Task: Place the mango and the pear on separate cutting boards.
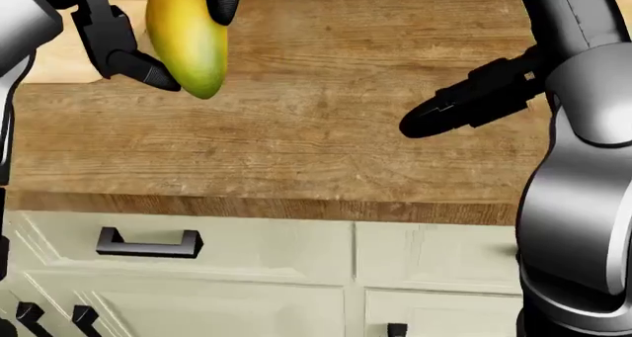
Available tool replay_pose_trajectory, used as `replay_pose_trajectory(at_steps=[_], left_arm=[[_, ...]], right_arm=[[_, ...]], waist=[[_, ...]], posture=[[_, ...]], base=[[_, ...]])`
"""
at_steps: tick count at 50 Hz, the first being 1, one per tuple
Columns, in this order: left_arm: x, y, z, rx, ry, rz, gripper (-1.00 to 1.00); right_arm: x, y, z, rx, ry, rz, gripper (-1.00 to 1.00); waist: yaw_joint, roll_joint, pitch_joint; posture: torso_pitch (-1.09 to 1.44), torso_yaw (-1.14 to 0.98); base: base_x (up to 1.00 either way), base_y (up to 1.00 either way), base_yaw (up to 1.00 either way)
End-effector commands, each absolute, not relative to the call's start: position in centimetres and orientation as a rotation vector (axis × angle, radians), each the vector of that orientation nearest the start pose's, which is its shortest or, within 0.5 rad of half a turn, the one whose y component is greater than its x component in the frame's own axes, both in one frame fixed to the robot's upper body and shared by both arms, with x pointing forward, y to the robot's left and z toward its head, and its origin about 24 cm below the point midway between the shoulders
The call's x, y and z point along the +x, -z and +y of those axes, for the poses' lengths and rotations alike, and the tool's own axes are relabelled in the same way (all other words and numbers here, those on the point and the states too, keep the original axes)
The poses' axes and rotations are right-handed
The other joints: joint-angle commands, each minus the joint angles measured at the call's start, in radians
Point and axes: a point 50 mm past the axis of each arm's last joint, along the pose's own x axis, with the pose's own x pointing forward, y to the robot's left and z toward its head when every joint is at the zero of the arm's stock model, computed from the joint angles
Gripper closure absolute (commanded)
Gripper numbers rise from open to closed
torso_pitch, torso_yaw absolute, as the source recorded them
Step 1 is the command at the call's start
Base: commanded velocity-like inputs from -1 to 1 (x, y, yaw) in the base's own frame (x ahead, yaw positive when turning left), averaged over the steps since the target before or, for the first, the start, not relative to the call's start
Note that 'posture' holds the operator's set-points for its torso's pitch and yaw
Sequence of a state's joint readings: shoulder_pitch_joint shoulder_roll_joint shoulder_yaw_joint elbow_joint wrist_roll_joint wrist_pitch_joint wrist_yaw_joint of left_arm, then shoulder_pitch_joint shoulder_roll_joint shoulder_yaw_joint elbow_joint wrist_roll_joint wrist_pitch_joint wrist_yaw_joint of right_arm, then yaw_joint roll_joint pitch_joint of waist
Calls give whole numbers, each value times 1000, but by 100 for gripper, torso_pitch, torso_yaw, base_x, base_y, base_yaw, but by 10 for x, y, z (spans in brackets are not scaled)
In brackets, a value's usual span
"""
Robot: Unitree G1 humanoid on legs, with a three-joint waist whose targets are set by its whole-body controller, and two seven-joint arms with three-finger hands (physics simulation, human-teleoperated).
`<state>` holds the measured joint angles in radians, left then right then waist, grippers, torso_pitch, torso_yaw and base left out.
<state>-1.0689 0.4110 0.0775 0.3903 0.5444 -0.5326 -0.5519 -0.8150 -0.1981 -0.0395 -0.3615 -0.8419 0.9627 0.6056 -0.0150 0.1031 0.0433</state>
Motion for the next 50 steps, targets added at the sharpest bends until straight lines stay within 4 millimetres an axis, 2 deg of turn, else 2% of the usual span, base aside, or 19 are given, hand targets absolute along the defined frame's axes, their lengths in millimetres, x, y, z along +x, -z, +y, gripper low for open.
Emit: replay_pose_trajectory(at_steps=[1, 2, 9, 12, 13, 14, 17, 18, 20, 21, 22, 25, 27, 32, 40, 43, 44, 49, 50], left_arm=[[337, -336, 137, 1193, 360, -956, 100], [337, -336, 137, 1193, 360, -956, 100], [337, -334, 137, 1191, 362, -954, 100], [337, -333, 137, 1191, 362, -954, 100], [336, -334, 137, 1191, 362, -953, 100], [336, -334, 137, 1192, 361, -954, 100], [337, -333, 137, 1191, 362, -954, 100], [337, -333, 137, 1192, 362, -954, 100], [337, -333, 137, 1192, 362, -953, 100], [337, -333, 138, 1191, 361, -954, 100], [337, -333, 138, 1192, 361, -954, 100], [338, -332, 138, 1192, 360, -953, 100], [338, -332, 138, 1192, 361, -953, 100], [338, -329, 138, 1191, 362, -951, 100], [337, -329, 138, 1190, 361, -950, 100], [337, -329, 138, 1189, 360, -950, 100], [337, -329, 139, 1189, 359, -950, 100], [338, -329, 139, 1187, 358, -950, 100], [338, -329, 140, 1188, 358, -951, 100]], right_arm=[[301, -285, -161, -644, 102, -155, -100], [301, -285, -160, -644, 101, -155, -100], [301, -285, -161, -640, 103, -155, -100], [301, -285, -161, -639, 104, -156, -100], [301, -285, -161, -639, 103, -156, -100], [301, -285, -161, -639, 104, -155, -100], [301, -285, -161, -638, 104, -155, -100], [301, -285, -162, -638, 105, -155, -100], [301, -284, -162, -636, 107, -154, -100], [301, -285, -162, -626, 107, -158, -100], [301, -285, -162, -624, 107, -159, -100], [302, -284, -161, -612, 101, -154, -100], [301, -285, -162, -613, 104, -158, -100], [301, -283, -161, -618, 105, -159, -100], [302, -281, -159, -632, 95, -165, -100], [302, -281, -159, -635, 94, -160, -100], [302, -281, -158, -638, 92, -162, -100], [301, -281, -156, -626, 77, -164, -100], [301, -283, -157, -619, 82, -172, -100]], waist=[[4, 40, -44], [18, 2, -27], [24, -72, 0], [19, -90, -20], [17, -122, -35], [12, -98, -34], [5, -114, -35], [5, -103, -32], [0, -42, -22], [31, 12, -22], [12, -30, 7], [25, -34, -27], [27, -16, -14], [33, -39, -10], [44, -102, -6], [53, -145, -12], [51, -130, -31], [28, -92, 0], [20, -87, -14]], posture=[[0, 0], [0, 0], [0, 0], [0, 0], [0, 0], [0, 0], [0, 0], [0, 0], [0, 0], [0, 0], [0, 0], [0, 0], [0, 0], [0, 0], [0, 0], [0, 0], [0, 0], [0, 0], [0, 0]], base=[[0, 100, 0], [0, 100, 0], [0, 95, 0], [0, 54, 0], [0, 45, 0], [0, 45, 0], [0, 45, 0], [0, 44, 0], [0, 18, 0], [0, 0, 0], [0, 0, 0], [0, -33, 0], [0, -100, 0], [0, -61, 0], [0, 0, 0], [1, 0, 0], [9, 0, 0], [7, 0, 0], [0, 0, 0]])
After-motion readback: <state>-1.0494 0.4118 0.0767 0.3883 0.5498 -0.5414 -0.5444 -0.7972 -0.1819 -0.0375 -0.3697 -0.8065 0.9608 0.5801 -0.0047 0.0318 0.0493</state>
